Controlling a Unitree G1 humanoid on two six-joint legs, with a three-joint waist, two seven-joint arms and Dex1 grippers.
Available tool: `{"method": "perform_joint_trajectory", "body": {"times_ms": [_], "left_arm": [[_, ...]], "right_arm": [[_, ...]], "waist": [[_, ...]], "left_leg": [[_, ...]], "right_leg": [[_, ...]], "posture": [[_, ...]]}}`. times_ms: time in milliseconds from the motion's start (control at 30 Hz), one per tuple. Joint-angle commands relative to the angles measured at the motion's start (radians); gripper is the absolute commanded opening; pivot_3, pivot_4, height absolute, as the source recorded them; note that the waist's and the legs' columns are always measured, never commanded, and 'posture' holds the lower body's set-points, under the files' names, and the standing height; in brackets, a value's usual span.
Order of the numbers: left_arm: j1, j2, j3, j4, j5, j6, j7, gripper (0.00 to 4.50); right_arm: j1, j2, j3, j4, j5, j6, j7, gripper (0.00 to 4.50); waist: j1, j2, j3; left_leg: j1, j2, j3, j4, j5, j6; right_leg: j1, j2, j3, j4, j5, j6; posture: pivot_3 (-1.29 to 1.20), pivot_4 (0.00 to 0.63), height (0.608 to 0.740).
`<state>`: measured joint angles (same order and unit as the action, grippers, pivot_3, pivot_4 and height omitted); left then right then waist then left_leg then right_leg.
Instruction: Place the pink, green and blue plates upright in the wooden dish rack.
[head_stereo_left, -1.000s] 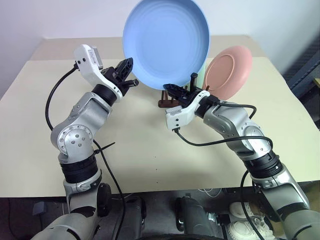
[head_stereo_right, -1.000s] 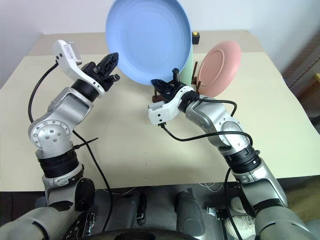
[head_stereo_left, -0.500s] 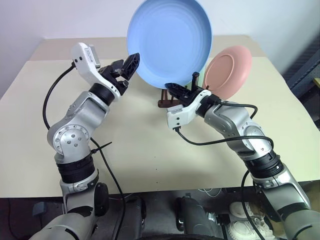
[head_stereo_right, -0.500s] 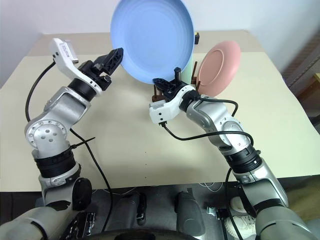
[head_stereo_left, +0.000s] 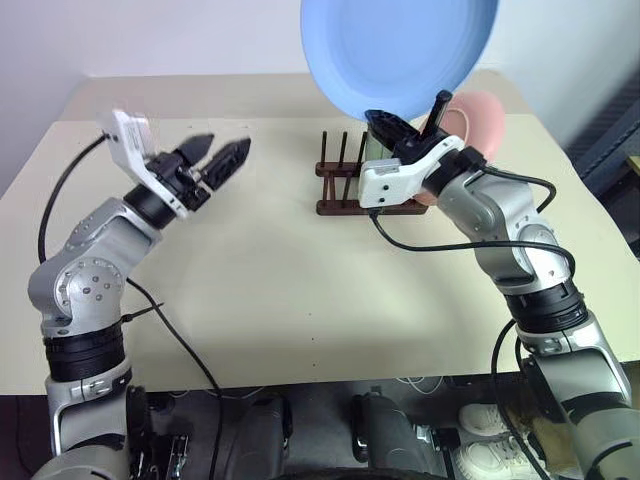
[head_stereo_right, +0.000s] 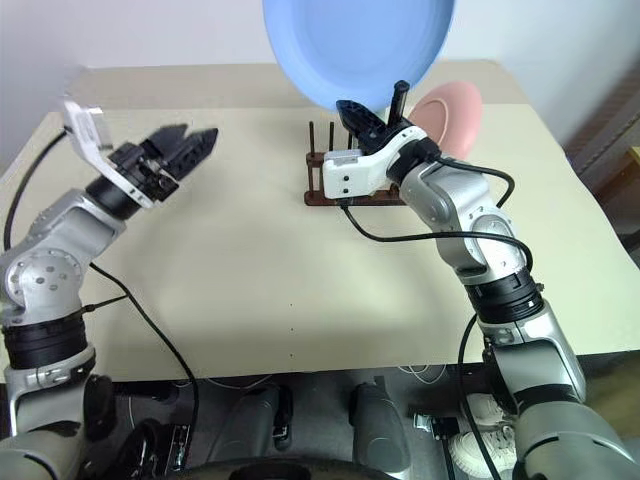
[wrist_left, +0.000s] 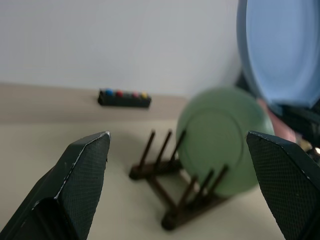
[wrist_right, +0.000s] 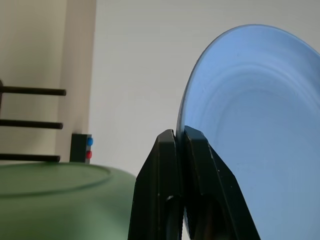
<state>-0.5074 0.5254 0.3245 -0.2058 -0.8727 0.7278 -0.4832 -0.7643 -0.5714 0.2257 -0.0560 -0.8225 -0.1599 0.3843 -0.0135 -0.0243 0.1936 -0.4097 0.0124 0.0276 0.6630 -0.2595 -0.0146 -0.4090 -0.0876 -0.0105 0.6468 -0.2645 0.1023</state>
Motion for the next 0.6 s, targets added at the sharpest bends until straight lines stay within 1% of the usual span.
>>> {"method": "perform_joint_trajectory", "body": {"times_ms": [33, 100, 167, 267, 300, 333, 400, 500, 567, 600], "left_arm": [[0.012, 0.071, 0.001, 0.007, 0.02, -0.064, -0.157, 4.43], [0.016, 0.09, -0.006, 0.024, 0.047, -0.099, -0.202, 4.43], [0.03, 0.112, -0.016, 0.03, 0.058, -0.105, -0.248, 4.43], [0.052, 0.131, -0.026, 0.025, 0.056, -0.103, -0.302, 4.43], [0.074, 0.143, -0.034, 0.014, 0.063, -0.105, -0.327, 4.43], [0.089, 0.152, -0.039, 0.006, 0.068, -0.108, -0.343, 4.43], [0.107, 0.167, -0.035, 0.001, 0.029, -0.068, -0.379, 4.43], [0.103, 0.153, -0.018, 0.011, -0.016, -0.044, -0.401, 4.43], [0.1, 0.152, -0.027, 0.01, 0.009, -0.059, -0.391, 4.43], [0.1, 0.152, -0.028, 0.01, 0.003, -0.05, -0.392, 4.43]], "right_arm": [[-0.062, 0.076, -0.107, -0.022, 0.222, 0.03, -0.013, 0.0], [-0.088, 0.088, -0.126, -0.025, 0.288, 0.009, -0.008, 0.0], [-0.142, 0.119, -0.157, -0.042, 0.419, 0.008, 0.023, 0.0], [-0.181, 0.141, -0.176, -0.052, 0.518, 0.028, 0.043, 0.0], [-0.202, 0.184, -0.209, -0.067, 0.655, 0.093, 0.08, 0.0], [-0.216, 0.214, -0.233, -0.079, 0.757, 0.143, 0.108, 0.0], [-0.25, 0.24, -0.283, -0.086, 0.871, 0.21, 0.12, 0.0], [-0.295, 0.262, -0.336, -0.103, 1.057, 0.325, 0.153, 0.0], [-0.325, 0.29, -0.396, -0.105, 1.223, 0.449, 0.143, 0.0], [-0.341, 0.311, -0.44, -0.103, 1.333, 0.529, 0.12, 0.0]], "waist": [[-0.003, 0.0, 0.0], [-0.005, 0.001, 0.0], [-0.006, 0.001, 0.001], [-0.005, 0.001, 0.0], [-0.005, 0.001, 0.0], [-0.005, 0.001, 0.0], [-0.006, 0.001, 0.0], [0.0, 0.001, 0.001], [-0.001, 0.001, 0.001], [-0.002, 0.001, 0.001]], "left_leg": [[0.0, 0.0, 0.0, 0.0, 0.0, 0.0], [0.0, 0.001, 0.0, 0.0, 0.0, 0.0], [0.0, 0.001, 0.0, 0.0, 0.0, 0.0], [0.0, 0.003, 0.0, -0.001, 0.0, 0.001], [0.0, 0.003, 0.0, -0.001, 0.0, 0.001], [0.0, 0.003, 0.0, -0.001, -0.001, 0.001], [0.0, 0.004, 0.0, -0.001, -0.001, 0.001], [0.0, 0.004, 0.0, -0.001, -0.001, 0.001], [0.0, 0.004, 0.0, -0.001, -0.001, 0.002], [0.0, 0.004, 0.0, -0.001, -0.001, 0.002]], "right_leg": [[0.0, 0.0, 0.0, 0.0, 0.0, 0.0], [0.0, 0.0, 0.0, 0.0, 0.0, 0.0], [0.0, 0.0, 0.0, 0.0, 0.0, 0.0], [0.0, 0.0, 0.0, 0.0, 0.0, 0.0], [0.0, 0.0, 0.0, 0.0, 0.0, 0.0], [0.0, 0.0, 0.0, 0.0, 0.0, 0.0], [0.0, 0.0, 0.0, 0.001, 0.0, -0.001], [0.0, -0.001, 0.0, 0.001, 0.001, -0.001], [0.0, -0.001, 0.0, 0.0, 0.001, -0.001], [0.0, -0.001, 0.0, 0.0, 0.001, -0.001]], "posture": [[0.0, 0.15, 0.74], [0.0, 0.15, 0.74], [0.0, 0.15, 0.74], [0.0, 0.15, 0.74], [0.0, 0.15, 0.74], [0.0, 0.15, 0.74], [0.0, 0.15, 0.74], [0.0, 0.15, 0.74], [0.0, 0.15, 0.74], [0.0, 0.15, 0.74]]}}
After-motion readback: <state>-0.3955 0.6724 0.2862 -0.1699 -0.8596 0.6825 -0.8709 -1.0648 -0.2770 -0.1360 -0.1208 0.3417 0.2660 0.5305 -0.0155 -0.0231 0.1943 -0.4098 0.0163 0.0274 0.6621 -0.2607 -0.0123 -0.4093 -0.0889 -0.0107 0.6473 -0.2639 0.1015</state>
